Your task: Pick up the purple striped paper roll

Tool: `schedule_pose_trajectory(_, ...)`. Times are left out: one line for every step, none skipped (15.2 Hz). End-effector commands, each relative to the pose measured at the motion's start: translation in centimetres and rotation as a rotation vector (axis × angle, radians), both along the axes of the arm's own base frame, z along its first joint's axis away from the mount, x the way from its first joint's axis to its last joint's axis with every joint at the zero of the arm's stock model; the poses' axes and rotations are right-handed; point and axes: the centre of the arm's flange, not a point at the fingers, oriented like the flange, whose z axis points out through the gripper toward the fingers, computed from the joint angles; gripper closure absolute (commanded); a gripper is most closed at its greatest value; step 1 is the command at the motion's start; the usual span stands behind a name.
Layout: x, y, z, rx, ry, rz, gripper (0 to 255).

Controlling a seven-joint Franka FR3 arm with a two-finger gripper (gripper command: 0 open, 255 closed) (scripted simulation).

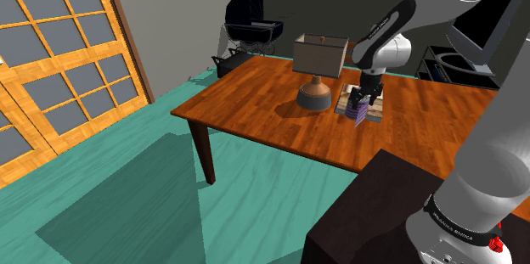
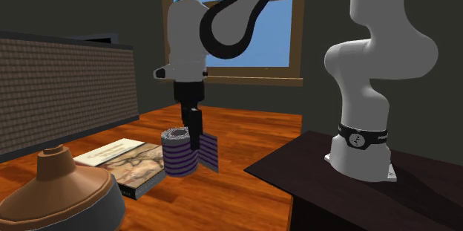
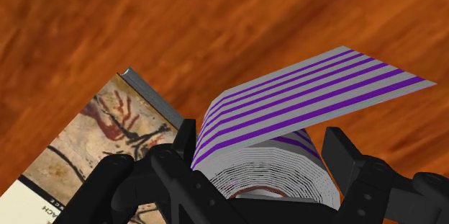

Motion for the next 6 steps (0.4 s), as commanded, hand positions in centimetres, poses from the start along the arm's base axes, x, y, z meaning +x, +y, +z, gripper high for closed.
schedule_pose_trajectory(0.0, 0.0, 1.1, 0.000, 0.000, 0.000, 255)
schedule_pose_trajectory(0.0, 0.0, 1.6, 0.000, 0.000, 0.000, 255)
schedule_pose_trajectory(0.0, 0.0, 2.1, 0.000, 0.000, 0.000, 255)
schedule_pose_trajectory(0.0, 0.0, 2.7, 0.000, 0.000, 0.000, 255)
schedule_pose_trajectory(0.0, 0.0, 2.7, 0.000, 0.000, 0.000, 255)
schedule_pose_trajectory(0.0, 0.0, 2.7, 0.000, 0.000, 0.000, 255)
